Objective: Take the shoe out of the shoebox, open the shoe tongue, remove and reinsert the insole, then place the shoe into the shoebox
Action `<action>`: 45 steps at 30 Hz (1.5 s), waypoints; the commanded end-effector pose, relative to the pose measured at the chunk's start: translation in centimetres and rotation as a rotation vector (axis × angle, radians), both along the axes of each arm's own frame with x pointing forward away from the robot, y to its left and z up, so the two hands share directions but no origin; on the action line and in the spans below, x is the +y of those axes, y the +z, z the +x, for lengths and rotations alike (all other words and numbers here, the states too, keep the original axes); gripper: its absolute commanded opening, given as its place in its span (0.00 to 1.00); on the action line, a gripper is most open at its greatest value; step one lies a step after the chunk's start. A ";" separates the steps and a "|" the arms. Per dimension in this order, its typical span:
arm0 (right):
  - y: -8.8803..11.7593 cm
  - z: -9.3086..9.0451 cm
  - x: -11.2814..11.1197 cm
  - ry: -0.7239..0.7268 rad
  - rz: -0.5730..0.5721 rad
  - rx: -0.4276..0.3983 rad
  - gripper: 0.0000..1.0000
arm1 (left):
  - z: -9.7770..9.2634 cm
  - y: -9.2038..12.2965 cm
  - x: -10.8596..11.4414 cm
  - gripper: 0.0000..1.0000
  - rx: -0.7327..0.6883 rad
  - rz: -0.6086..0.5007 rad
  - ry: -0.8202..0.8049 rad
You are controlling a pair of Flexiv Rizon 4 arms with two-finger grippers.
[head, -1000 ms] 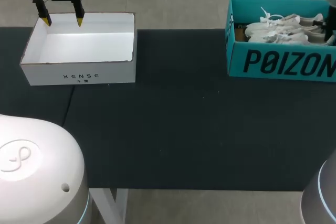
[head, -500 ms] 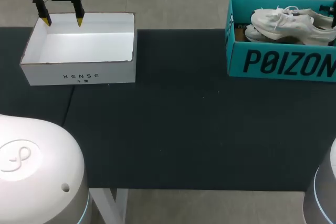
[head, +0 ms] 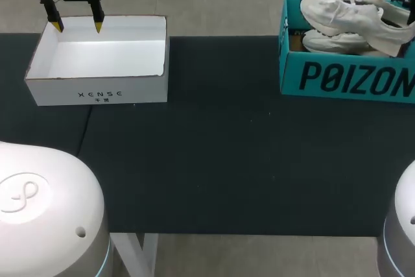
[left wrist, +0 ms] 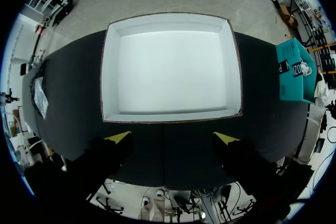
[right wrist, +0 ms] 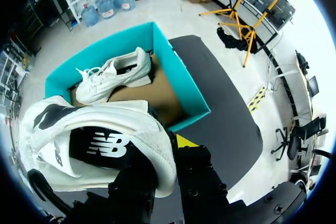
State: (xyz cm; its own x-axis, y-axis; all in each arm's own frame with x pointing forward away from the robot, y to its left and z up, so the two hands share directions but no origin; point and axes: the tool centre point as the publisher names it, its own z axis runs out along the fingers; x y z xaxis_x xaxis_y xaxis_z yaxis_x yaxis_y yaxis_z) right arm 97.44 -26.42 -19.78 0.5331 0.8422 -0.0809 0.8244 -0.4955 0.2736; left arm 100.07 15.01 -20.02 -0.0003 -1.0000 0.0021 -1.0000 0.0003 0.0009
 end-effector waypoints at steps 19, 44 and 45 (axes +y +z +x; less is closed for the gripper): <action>0.2 -17.3 12.1 0.192 -0.070 -0.035 0.00 | 0.0 0.0 0.0 1.00 0.000 0.001 0.000; -10.5 -21.2 29.9 0.453 -0.063 0.139 0.00 | 0.0 0.0 0.0 1.00 0.000 0.001 0.000; -11.0 -21.0 30.3 0.453 -0.064 0.139 0.00 | 0.0 0.0 0.0 1.00 0.000 0.001 0.000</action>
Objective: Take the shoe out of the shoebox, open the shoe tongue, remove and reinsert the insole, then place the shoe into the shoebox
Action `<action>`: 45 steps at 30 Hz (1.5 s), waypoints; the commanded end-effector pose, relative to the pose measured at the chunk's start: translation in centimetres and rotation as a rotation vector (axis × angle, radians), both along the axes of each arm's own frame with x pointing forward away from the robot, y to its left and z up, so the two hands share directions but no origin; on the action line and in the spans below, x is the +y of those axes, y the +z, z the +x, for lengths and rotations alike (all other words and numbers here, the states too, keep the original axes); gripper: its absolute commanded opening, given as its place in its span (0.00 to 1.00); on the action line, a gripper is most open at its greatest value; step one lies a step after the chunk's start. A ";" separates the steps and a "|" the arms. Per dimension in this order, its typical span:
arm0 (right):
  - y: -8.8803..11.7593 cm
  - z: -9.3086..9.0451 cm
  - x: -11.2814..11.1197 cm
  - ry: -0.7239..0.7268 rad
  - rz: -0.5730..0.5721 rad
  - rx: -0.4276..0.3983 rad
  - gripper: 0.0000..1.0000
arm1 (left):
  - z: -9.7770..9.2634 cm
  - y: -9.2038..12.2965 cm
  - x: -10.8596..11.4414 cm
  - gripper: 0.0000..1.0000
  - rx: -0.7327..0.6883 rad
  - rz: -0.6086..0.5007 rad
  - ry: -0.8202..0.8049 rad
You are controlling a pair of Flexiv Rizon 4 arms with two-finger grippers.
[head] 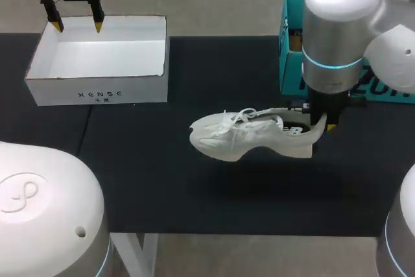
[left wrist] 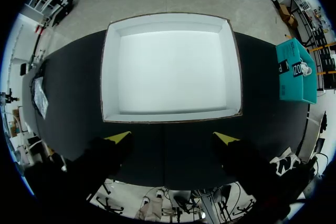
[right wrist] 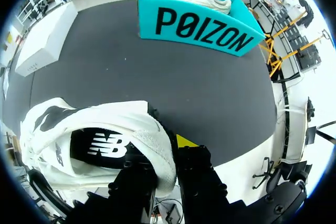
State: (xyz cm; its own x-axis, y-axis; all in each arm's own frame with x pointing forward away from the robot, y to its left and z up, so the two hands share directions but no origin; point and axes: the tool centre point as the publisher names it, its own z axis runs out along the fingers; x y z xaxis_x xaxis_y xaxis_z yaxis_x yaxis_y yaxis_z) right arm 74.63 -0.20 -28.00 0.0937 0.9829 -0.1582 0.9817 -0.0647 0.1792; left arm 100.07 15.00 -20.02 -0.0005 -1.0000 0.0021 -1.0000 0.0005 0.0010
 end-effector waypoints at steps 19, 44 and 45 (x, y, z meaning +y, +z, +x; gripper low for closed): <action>-11.8 5.2 8.5 -0.014 -0.032 0.031 0.00 | 0.0 0.0 0.0 1.00 0.000 0.001 0.000; -2.5 7.0 8.8 0.169 0.018 0.045 1.00 | 0.0 0.0 0.0 1.00 0.000 0.001 0.000; -1.8 7.3 8.5 0.179 0.039 0.048 1.00 | 0.0 0.0 0.0 1.00 0.000 0.001 0.000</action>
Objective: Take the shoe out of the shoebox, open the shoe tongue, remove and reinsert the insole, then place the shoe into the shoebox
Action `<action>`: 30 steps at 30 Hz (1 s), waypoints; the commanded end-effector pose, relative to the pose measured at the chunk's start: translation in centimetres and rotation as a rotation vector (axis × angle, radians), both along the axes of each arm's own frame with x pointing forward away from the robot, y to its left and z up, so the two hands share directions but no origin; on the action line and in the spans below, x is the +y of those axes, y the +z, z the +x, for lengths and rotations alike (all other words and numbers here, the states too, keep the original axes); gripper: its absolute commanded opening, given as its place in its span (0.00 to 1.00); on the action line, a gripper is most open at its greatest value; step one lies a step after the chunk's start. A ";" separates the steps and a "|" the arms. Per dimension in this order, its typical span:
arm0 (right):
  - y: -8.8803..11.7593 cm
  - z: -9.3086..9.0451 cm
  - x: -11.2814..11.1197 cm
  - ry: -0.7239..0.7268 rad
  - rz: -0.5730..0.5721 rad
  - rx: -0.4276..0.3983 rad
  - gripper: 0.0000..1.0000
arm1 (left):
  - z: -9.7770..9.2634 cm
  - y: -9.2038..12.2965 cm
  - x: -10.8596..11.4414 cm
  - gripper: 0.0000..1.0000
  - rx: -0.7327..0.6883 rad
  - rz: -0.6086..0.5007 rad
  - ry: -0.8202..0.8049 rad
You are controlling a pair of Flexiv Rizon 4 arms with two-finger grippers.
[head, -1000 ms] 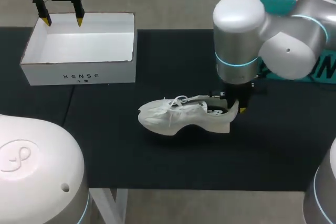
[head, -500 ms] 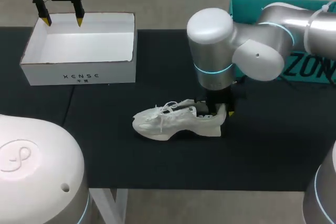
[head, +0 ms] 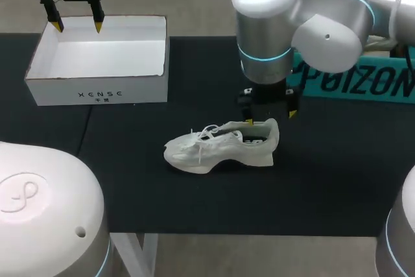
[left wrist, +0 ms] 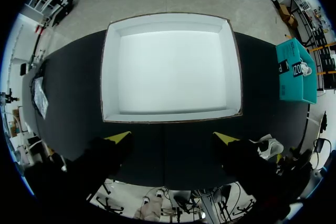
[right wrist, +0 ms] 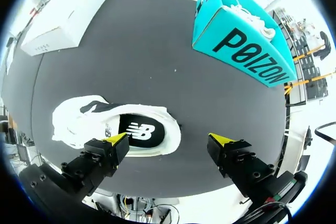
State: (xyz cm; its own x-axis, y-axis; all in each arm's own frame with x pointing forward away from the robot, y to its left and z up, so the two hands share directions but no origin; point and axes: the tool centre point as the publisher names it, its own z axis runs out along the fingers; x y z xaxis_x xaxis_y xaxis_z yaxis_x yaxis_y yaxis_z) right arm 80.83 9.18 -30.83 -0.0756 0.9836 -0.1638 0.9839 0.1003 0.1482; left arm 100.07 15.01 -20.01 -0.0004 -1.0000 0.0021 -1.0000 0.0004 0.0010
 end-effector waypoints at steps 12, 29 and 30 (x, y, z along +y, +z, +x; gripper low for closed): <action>7.8 -1.2 -4.9 0.966 0.303 0.257 1.00 | 0.0 0.0 0.0 1.00 0.000 0.001 0.000; 7.8 -1.2 -4.9 0.966 0.303 0.257 1.00 | 0.0 0.0 0.0 1.00 0.000 0.001 0.000; 7.8 -1.2 -4.9 0.966 0.303 0.257 1.00 | 0.0 0.0 0.0 1.00 0.000 0.001 0.000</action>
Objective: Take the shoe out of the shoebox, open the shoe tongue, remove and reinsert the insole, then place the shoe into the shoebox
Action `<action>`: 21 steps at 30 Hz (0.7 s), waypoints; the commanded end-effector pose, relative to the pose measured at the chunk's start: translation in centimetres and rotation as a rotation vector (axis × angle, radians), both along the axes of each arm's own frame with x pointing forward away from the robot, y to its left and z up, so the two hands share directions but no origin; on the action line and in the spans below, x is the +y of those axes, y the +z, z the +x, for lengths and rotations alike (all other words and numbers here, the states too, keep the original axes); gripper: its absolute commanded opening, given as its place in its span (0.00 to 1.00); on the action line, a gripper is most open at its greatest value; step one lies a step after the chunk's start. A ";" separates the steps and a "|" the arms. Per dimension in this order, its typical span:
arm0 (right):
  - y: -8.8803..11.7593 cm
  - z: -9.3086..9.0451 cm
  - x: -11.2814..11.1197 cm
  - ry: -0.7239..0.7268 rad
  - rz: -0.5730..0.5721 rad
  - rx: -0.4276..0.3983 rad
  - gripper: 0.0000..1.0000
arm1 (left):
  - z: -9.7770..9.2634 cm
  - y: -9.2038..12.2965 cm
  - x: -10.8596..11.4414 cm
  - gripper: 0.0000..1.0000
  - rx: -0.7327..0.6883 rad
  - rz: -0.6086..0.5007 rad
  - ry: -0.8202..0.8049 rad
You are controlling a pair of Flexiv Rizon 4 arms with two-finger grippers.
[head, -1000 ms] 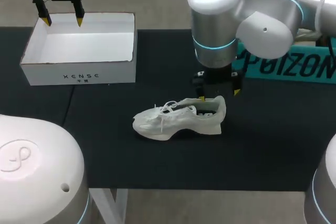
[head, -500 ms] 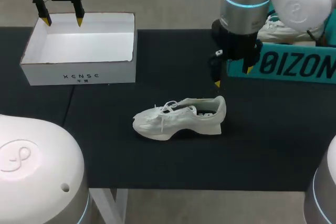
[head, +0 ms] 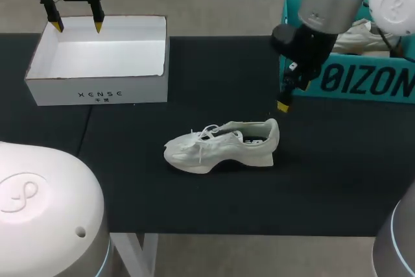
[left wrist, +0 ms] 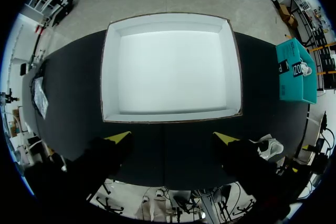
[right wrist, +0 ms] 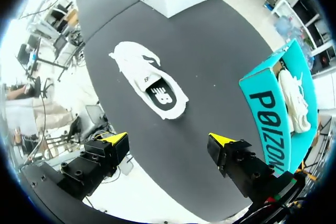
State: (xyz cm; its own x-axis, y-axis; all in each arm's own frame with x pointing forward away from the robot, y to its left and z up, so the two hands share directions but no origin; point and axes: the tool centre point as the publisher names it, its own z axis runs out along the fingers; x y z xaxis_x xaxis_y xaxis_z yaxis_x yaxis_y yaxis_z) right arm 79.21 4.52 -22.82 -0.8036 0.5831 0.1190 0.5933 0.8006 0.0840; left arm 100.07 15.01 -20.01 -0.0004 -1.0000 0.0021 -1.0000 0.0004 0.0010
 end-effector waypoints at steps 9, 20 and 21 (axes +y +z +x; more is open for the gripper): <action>-0.3 0.8 -2.5 0.294 0.360 -0.077 1.00 | 0.0 0.0 0.0 1.00 0.000 0.001 0.000; 1.0 0.6 -4.0 0.560 0.871 -0.076 1.00 | 0.0 0.0 0.0 1.00 0.000 0.001 0.000; 1.0 0.6 -4.0 0.560 0.871 -0.076 1.00 | 0.0 0.0 0.0 1.00 0.000 0.001 0.000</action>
State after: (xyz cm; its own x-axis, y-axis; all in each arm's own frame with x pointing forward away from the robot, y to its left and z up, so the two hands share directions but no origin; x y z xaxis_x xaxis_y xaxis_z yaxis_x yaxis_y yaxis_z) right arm 80.11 1.62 -20.99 -0.9418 0.1757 0.2866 0.2824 0.8760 0.3910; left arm 100.07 15.01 -20.02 -0.0004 -1.0000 0.0021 -1.0000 0.0004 0.0010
